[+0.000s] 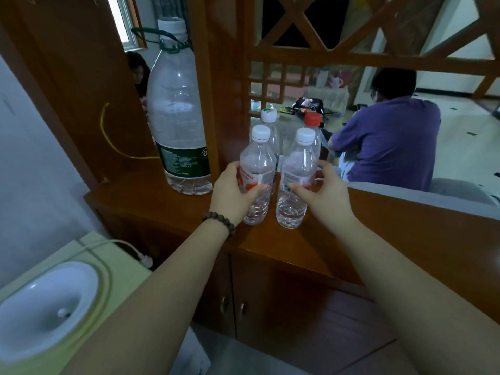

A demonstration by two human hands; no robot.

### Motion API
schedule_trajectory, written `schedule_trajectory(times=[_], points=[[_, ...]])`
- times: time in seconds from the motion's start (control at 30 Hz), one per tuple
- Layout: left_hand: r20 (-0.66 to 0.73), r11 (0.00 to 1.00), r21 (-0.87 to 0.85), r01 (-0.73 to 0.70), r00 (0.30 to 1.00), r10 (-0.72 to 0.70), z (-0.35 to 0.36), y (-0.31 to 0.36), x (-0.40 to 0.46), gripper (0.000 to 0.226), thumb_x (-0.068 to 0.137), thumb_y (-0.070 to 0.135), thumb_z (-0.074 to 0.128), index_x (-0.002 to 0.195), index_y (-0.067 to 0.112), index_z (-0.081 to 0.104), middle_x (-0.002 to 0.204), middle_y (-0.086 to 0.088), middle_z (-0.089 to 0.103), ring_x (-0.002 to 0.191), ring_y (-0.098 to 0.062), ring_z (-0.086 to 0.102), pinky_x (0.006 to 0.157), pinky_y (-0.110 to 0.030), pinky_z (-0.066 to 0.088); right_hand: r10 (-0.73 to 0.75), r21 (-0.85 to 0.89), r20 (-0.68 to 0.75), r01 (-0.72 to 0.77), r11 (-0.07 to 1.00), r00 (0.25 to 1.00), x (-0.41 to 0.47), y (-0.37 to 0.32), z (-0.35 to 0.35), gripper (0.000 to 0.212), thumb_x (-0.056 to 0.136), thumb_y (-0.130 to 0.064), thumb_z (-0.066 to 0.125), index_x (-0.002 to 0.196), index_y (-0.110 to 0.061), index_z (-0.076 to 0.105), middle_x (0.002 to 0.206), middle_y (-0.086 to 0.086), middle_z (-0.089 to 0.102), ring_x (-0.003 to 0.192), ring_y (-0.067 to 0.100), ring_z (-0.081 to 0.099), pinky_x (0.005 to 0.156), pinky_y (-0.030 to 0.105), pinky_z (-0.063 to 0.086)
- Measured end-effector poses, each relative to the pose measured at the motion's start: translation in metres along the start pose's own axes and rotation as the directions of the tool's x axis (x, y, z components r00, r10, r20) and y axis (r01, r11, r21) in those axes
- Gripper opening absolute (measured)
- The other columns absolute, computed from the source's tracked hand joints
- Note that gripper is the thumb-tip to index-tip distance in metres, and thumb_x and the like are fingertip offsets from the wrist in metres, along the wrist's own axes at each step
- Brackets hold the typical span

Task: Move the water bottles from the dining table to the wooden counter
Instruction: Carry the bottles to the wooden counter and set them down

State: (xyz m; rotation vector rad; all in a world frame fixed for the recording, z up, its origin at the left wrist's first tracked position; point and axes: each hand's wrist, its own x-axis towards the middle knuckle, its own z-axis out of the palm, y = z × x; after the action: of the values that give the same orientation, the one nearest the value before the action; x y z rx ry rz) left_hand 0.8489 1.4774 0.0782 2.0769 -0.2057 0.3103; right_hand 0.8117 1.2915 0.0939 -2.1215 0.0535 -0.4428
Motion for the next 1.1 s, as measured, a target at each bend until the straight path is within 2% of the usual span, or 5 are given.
schedule_trajectory(times=[0.13,0.4,0.8,0.97,1.1], points=[[0.001,1.0,0.0,-0.009,1.0,0.009,0.003,0.0,0.001,0.063,0.079,0.033,0.075,0.133,0.019,0.045,0.126,0.004,0.058,0.103,0.0,0.048,0.076,-0.005,0.035,0.0,0.03,0.007,0.0,1.0,1.0,0.003,0.0,0.004,0.058,0.078,-0.028,0.075,0.128,-0.019,0.047,0.106,-0.012,0.054,0.094,0.004,0.055,0.08,0.019,0.048],[0.031,0.999,-0.008,0.039,0.999,-0.039,0.006,0.002,0.001,0.07,0.085,0.032,0.07,0.141,0.014,0.032,0.136,-0.002,0.05,0.109,-0.007,0.05,0.078,-0.014,0.042,0.038,0.107,-0.009,-0.037,0.994,0.999,0.003,0.003,0.005,0.059,0.078,-0.023,0.076,0.127,-0.017,0.043,0.103,-0.01,0.055,0.082,-0.005,0.055,0.067,0.007,0.042],[-0.041,0.97,0.222,0.103,0.994,-0.097,0.005,-0.001,-0.027,0.086,0.086,0.046,0.063,0.15,0.012,0.017,0.153,-0.007,0.03,0.138,-0.022,0.033,0.106,-0.034,0.033,0.037,0.082,0.027,-0.039,0.996,0.999,-0.011,0.006,-0.001,0.058,0.081,-0.029,0.073,0.13,-0.016,0.045,0.108,-0.01,0.053,0.091,-0.001,0.052,0.067,0.004,0.038],[-0.008,0.905,0.426,-0.017,1.0,0.022,0.01,-0.011,-0.057,0.076,0.087,0.053,0.053,0.146,0.011,0.029,0.149,-0.009,0.036,0.137,-0.023,0.032,0.113,-0.038,0.03,0.024,-0.164,0.014,-0.021,0.986,1.0,-0.043,0.026,-0.008,0.054,0.087,-0.044,0.061,0.132,-0.016,0.047,0.128,0.004,0.054,0.122,0.02,0.046,0.098,0.034,0.042],[0.065,0.843,0.52,-0.138,0.99,0.121,0.022,-0.007,-0.077,0.073,0.087,0.053,0.05,0.145,0.011,0.034,0.148,-0.011,0.037,0.138,-0.025,0.031,0.114,-0.043,0.027,0.072,-0.339,0.001,-0.067,0.938,0.997,-0.082,0.035,-0.02,0.058,0.092,-0.044,0.054,0.139,-0.014,0.041,0.142,0.007,0.044,0.137,0.023,0.032,0.111,0.037,0.032]])
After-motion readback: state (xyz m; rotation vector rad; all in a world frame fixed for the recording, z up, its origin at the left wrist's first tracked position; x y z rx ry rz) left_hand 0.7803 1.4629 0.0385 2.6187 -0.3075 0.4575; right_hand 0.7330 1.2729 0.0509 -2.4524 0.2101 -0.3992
